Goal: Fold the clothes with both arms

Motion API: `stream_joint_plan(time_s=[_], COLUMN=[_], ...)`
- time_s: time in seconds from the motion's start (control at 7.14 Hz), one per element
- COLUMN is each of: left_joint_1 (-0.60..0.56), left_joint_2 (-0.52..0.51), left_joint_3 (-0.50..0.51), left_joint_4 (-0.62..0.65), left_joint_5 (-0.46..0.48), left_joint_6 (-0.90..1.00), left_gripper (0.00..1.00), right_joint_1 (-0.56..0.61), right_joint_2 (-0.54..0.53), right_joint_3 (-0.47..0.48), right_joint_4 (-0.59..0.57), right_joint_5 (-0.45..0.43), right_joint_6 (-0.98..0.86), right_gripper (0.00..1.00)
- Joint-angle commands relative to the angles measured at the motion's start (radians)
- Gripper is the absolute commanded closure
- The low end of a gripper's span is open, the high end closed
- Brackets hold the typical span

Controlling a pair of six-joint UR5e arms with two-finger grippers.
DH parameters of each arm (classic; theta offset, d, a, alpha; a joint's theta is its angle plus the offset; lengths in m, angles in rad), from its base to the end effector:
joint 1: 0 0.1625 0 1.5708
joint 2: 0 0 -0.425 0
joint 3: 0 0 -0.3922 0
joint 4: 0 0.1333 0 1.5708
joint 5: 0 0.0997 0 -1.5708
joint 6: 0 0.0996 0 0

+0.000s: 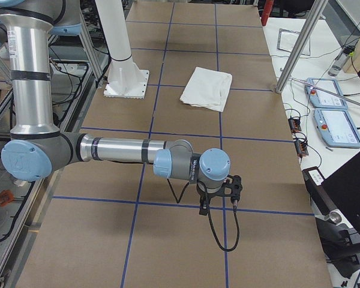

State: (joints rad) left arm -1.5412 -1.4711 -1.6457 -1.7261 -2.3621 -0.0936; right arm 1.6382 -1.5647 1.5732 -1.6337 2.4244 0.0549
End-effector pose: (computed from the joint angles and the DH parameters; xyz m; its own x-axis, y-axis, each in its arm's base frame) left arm -0.0489 -0.4594 0.6516 0.6996 0.0202 -0.7143 0.0362 0.9973 0.0637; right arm 0.0912 -0.4857 0.6549 0.6483 0.1397 0.7484 -0.1030 0.9901 -0.0956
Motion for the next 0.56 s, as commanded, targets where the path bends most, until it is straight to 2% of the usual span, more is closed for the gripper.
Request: stream_joint_plan(time_s=[0.0,0.42], left_joint_1=[0.001,0.000], left_joint_2=[0.000,0.000], left_joint_3=[0.001,-0.002], left_joint_4=[0.000,-0.001], left_joint_5=[0.000,0.001], left_joint_6=[0.000,0.003], left_gripper=[0.00,0.00], right_joint_1=[0.000,0.000], right_joint_2=[0.000,0.000], right_joint_3=[0.001,0.001], right_joint_4=[0.000,-0.002], right_joint_5=[-0.005,-0.016], right_joint_6=[0.000,0.000], right_gripper=[0.00,0.00])
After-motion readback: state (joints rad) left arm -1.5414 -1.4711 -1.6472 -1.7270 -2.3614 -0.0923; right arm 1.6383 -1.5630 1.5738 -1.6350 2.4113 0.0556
